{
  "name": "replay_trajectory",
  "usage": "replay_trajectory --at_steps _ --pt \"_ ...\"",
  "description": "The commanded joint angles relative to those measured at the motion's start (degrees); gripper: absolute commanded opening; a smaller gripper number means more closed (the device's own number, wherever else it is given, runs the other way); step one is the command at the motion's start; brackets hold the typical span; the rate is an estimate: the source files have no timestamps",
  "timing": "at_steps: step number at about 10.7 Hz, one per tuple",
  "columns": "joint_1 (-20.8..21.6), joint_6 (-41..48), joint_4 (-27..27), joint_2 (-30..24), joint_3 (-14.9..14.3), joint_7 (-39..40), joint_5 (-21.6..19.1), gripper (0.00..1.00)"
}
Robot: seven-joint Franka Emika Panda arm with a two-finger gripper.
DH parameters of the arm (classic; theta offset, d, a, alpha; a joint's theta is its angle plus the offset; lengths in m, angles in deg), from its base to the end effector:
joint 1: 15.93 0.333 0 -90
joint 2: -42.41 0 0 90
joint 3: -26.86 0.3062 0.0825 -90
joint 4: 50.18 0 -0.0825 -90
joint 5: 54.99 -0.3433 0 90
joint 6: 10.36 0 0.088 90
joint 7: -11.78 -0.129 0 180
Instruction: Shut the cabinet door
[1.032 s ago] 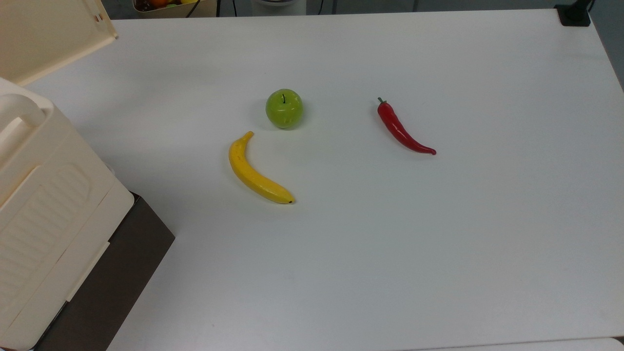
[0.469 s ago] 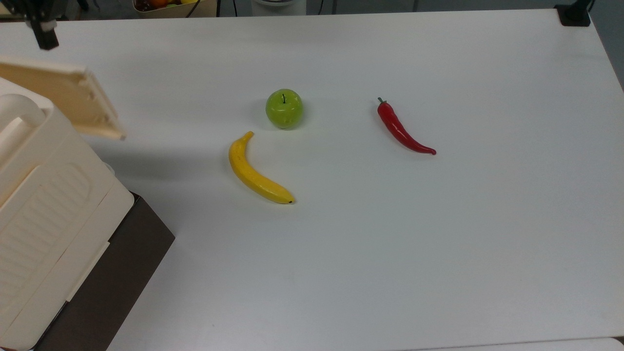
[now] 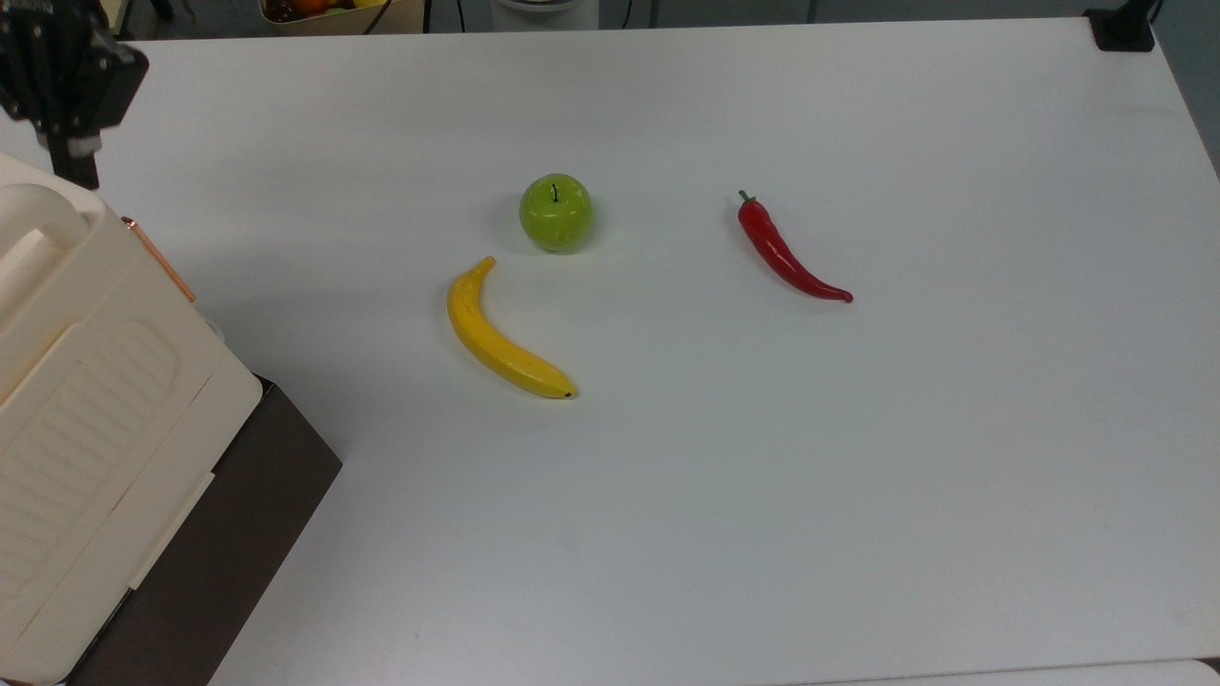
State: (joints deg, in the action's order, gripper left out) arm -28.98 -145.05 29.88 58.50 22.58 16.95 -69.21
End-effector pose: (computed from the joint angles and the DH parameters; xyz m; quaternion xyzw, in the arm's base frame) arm 0.6377 -0.1834 0.6047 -0.9274 0.1474 -0.3419 0.0366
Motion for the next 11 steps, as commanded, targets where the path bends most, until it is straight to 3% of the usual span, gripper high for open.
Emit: replay_trajectory --at_steps 1,8,11 --pt "0.5 -7.6 0.6 1.3 -0.1 -1.4 0.1 0.0" --pt "1.7 -7.1 2.4 0.6 -0.1 -0.9 0.5 0.0" --pt "4.6 2.5 4.4 -1.8 0.2 -1.3 5.8 0.0"
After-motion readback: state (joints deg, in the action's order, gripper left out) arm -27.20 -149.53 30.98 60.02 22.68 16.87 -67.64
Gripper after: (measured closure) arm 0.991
